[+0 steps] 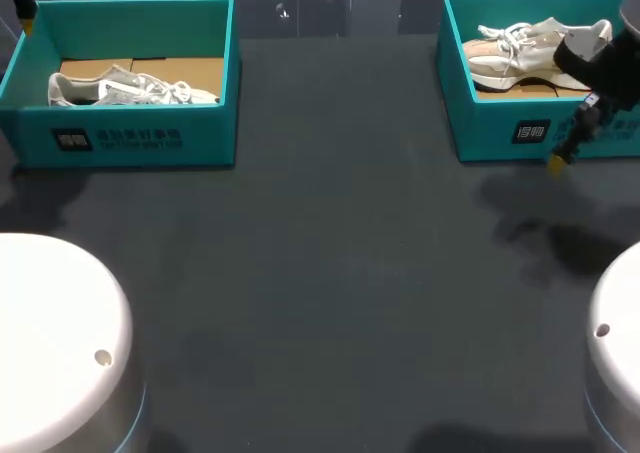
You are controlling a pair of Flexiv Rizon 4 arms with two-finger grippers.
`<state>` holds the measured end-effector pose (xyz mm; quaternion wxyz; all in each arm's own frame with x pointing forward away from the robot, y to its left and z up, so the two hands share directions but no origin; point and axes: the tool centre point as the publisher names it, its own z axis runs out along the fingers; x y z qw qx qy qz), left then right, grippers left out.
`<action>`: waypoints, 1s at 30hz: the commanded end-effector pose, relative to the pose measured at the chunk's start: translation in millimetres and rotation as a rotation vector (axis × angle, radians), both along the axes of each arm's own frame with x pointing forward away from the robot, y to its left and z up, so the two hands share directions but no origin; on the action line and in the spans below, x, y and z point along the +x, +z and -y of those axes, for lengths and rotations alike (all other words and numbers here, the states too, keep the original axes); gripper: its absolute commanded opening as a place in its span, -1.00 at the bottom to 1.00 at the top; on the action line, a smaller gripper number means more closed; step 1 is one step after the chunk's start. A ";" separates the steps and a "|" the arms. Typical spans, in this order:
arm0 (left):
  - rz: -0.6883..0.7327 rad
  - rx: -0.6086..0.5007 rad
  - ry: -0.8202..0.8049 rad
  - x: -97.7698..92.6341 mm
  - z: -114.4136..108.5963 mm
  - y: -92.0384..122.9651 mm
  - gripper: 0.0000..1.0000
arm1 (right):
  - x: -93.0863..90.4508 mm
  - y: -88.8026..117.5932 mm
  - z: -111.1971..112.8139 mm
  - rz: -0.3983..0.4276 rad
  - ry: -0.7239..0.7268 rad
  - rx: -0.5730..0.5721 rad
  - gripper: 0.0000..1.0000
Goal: Take the shoe out of the shoebox, open the shoe tongue, remove and reinsert the insole, then place the shoe into the shoebox
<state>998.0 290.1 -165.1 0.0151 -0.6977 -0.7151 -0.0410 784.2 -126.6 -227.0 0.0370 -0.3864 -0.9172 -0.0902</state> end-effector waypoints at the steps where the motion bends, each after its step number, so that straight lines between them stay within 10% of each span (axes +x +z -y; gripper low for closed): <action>1: -0.001 0.002 -0.001 0.1 0.0 0.9 1.00 | 43.8 27.7 14.4 -0.073 -0.085 -0.083 1.00; 13: -0.001 0.002 -0.001 0.1 0.0 0.9 1.00 | 149.6 52.1 54.1 -0.116 -0.368 -0.166 1.00; 30: -0.001 0.002 -0.001 0.1 0.0 0.9 1.00 | 166.4 50.4 56.0 -0.148 -0.498 -0.177 1.00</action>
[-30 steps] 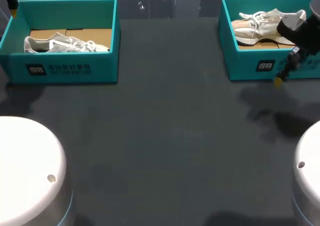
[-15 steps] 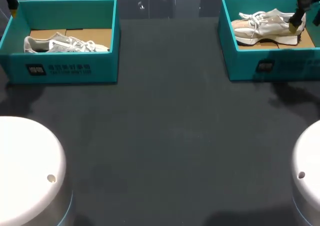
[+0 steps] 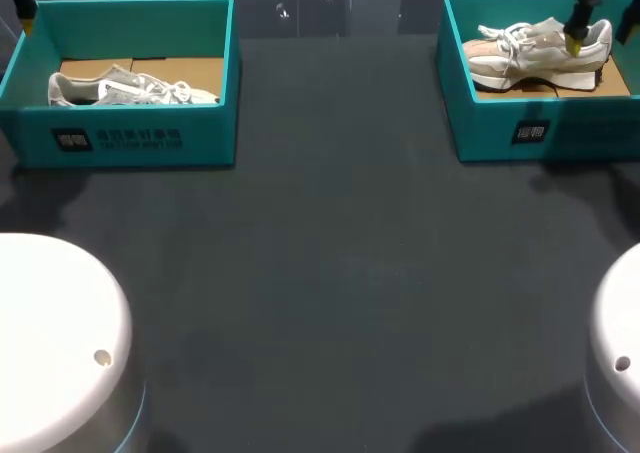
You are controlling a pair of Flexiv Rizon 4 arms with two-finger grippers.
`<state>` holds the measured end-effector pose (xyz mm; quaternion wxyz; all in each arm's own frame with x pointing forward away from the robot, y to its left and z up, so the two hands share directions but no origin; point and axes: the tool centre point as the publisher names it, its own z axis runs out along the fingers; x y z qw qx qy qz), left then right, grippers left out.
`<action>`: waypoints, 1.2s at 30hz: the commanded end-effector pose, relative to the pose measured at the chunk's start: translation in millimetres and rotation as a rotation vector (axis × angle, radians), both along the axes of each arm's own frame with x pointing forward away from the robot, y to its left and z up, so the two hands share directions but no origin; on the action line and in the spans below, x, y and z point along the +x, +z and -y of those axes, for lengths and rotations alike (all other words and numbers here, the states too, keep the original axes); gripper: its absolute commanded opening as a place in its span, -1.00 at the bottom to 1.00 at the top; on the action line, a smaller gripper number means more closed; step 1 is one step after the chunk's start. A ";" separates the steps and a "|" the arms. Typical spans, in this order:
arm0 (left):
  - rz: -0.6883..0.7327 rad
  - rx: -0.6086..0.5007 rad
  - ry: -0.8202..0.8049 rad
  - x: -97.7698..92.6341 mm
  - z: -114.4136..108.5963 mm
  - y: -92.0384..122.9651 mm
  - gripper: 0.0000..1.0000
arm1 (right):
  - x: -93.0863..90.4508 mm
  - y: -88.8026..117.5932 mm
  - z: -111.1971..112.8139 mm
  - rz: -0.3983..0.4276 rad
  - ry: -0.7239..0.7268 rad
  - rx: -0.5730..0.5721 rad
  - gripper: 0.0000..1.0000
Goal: Take the shoe out of the shoebox, open the shoe tongue, remove and reinsert the insole, then place the shoe into the shoebox
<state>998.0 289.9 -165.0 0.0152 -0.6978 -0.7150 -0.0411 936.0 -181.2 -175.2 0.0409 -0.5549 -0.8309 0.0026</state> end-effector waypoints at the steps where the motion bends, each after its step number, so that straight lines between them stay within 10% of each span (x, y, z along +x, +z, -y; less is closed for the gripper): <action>1: -0.001 0.002 -0.001 0.1 -0.1 0.8 1.00 | 22.5 -3.3 2.4 -0.018 -0.170 -0.002 1.00; 16: -0.001 0.002 -0.001 0.1 -0.1 0.8 1.00 | 133.1 -19.5 29.0 -0.009 -0.392 -0.183 1.00; 36: -0.001 0.002 -0.001 0.1 -0.1 0.8 1.00 | 192.2 -70.8 85.8 0.019 -0.465 -0.207 1.00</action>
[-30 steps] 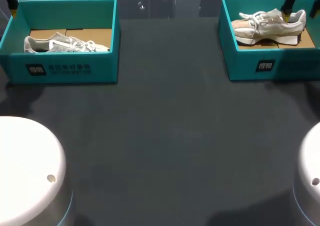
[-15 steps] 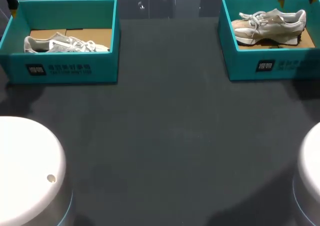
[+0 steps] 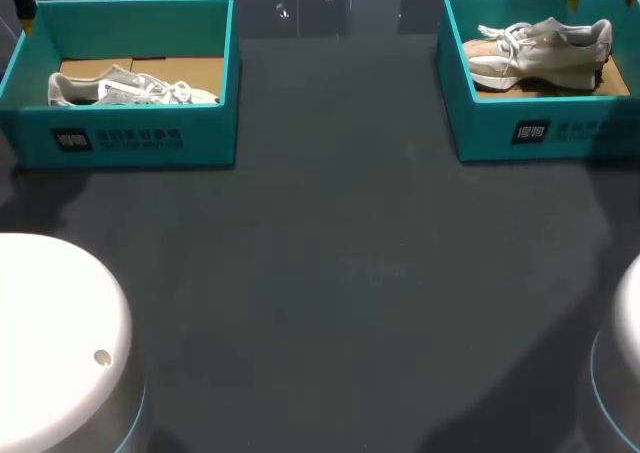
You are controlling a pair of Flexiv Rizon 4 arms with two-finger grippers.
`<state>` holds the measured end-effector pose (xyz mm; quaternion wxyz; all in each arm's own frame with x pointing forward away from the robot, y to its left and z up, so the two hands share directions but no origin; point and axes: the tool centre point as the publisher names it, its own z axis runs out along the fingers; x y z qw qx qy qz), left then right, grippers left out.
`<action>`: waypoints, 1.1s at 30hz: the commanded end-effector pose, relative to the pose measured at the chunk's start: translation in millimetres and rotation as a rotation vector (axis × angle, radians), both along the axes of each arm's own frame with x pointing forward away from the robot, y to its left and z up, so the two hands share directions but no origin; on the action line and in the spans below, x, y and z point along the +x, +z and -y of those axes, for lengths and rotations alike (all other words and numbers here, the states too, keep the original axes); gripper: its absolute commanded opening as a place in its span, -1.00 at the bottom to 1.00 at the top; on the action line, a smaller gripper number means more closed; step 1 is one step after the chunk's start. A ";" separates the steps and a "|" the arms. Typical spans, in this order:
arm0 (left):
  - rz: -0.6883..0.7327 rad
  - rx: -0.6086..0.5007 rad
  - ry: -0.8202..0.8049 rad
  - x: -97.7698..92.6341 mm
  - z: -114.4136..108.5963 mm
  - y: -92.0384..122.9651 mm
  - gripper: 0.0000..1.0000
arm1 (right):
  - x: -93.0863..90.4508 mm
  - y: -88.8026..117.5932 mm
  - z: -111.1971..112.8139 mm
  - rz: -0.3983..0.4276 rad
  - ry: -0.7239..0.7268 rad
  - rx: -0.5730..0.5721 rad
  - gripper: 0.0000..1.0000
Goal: Take the shoe out of the shoebox, open the shoe tongue, remove and reinsert the insole, then place the shoe into the shoebox
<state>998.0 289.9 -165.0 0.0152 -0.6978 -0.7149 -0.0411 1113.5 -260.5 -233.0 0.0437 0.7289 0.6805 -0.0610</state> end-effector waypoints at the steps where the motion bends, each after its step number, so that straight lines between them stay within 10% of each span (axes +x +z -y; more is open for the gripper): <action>1: -0.001 0.002 -0.001 0.1 -0.2 0.8 1.00 | 16.2 -15.1 8.4 -0.042 -0.020 0.006 1.00; 33: -0.001 0.002 -0.001 0.1 -0.2 0.8 1.00 | 37.1 -85.3 41.9 0.050 0.029 0.067 0.95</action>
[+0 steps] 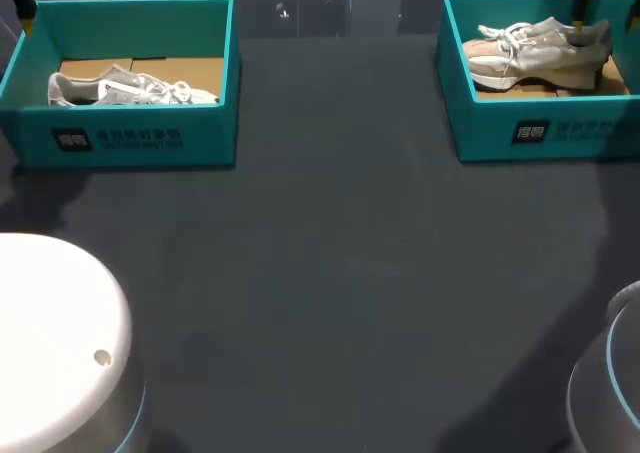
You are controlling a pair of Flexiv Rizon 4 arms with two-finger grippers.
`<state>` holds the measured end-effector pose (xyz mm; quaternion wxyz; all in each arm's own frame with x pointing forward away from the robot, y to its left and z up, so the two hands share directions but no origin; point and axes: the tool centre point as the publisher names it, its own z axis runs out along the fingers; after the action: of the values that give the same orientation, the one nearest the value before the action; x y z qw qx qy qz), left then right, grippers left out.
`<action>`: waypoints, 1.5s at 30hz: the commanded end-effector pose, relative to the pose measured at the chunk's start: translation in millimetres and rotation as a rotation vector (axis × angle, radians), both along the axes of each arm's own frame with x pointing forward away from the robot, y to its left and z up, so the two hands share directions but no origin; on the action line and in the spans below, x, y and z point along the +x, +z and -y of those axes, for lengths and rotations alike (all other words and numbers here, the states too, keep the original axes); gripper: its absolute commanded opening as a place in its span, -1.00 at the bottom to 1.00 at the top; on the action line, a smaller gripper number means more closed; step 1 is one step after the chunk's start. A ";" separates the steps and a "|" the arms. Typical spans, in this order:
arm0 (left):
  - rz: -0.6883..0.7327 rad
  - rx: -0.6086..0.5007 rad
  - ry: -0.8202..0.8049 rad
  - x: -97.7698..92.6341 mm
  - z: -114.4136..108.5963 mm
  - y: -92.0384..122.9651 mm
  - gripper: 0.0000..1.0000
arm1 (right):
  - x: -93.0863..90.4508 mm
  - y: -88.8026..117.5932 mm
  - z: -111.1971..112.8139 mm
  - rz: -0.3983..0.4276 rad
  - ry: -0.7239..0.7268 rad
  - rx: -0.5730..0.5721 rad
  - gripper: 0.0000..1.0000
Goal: Take the shoe out of the shoebox, open the shoe tongue, remove and reinsert the insole, then place the shoe into the shoebox
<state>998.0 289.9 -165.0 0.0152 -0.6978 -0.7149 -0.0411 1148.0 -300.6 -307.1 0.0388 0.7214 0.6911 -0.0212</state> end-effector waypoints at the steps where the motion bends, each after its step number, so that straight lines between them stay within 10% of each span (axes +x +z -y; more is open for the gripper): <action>1: -0.001 0.002 -0.001 0.1 -0.2 0.8 1.00 | 3.3 -13.3 2.3 -0.002 0.002 0.006 0.93; 38: -0.001 0.002 -0.001 0.1 -0.2 0.8 1.00 | 13.4 -59.6 12.9 -0.056 -0.043 0.065 0.31; 45: -0.001 0.002 -0.001 0.1 -0.2 0.8 1.00 | 11.8 -63.6 10.0 -0.064 -0.048 0.075 -0.35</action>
<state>998.0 289.9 -165.0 0.0152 -0.6978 -0.7150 -0.0411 1151.9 -314.6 -366.2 -0.0034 0.7378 0.6749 -0.0143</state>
